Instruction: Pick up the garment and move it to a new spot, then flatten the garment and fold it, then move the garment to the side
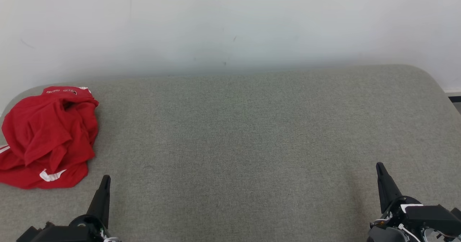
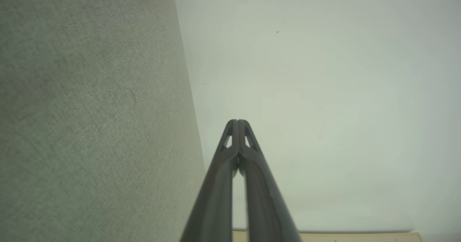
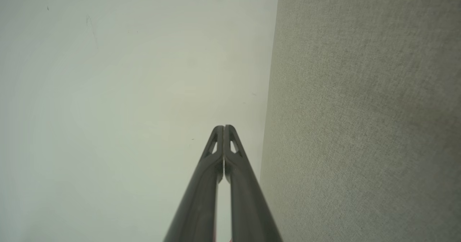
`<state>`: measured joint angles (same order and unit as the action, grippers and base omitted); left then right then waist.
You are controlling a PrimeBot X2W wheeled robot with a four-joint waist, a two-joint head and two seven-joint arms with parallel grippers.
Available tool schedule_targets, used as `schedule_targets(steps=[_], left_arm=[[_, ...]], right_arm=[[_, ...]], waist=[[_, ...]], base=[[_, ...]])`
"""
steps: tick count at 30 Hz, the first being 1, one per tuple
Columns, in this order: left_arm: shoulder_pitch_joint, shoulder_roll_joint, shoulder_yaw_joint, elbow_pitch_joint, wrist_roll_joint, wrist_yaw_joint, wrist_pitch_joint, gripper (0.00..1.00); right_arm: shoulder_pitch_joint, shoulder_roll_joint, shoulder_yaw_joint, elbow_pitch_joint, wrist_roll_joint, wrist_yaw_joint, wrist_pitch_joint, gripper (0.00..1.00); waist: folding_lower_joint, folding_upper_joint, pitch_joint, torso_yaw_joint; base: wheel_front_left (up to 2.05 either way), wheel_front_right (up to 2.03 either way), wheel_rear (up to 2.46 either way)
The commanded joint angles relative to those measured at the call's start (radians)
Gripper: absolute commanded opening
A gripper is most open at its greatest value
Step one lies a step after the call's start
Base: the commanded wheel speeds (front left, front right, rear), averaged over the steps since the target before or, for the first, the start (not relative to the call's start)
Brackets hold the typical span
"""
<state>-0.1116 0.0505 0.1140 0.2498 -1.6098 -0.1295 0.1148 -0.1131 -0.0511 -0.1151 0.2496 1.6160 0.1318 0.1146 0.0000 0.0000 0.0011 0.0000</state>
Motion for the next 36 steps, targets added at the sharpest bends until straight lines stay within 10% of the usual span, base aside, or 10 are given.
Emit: schedule_targets(steps=[1,13,14,36], left_arm=[[-0.007,-0.001,0.002,0.001,-0.004,-0.003,0.003,0.00],[-0.007,-0.001,0.002,0.001,-0.004,-0.003,0.003,0.00],[0.000,0.000,0.000,0.000,0.000,0.000,0.000,1.00],[0.028,-0.005,-0.029,-0.042,0.236,0.025,-0.088,1.00]], right_arm=[[-0.004,0.002,-0.001,0.002,-0.008,-0.002,0.002,0.00],[-0.004,0.002,-0.001,0.002,-0.008,-0.002,0.002,0.00],[0.000,0.000,0.000,0.000,0.000,0.000,0.000,1.00],[0.052,-0.010,0.035,-0.030,-0.216,0.000,-0.088,1.00]], waist=[[0.0000,0.0000,0.000,0.000],[0.0000,0.0000,0.000,0.000],[0.0000,0.0000,0.000,0.000],[0.0000,0.0000,0.002,-0.001]], base=[[0.00,0.00,0.00],[0.00,0.00,0.00],[0.00,0.00,0.00],[0.00,0.00,0.00]])
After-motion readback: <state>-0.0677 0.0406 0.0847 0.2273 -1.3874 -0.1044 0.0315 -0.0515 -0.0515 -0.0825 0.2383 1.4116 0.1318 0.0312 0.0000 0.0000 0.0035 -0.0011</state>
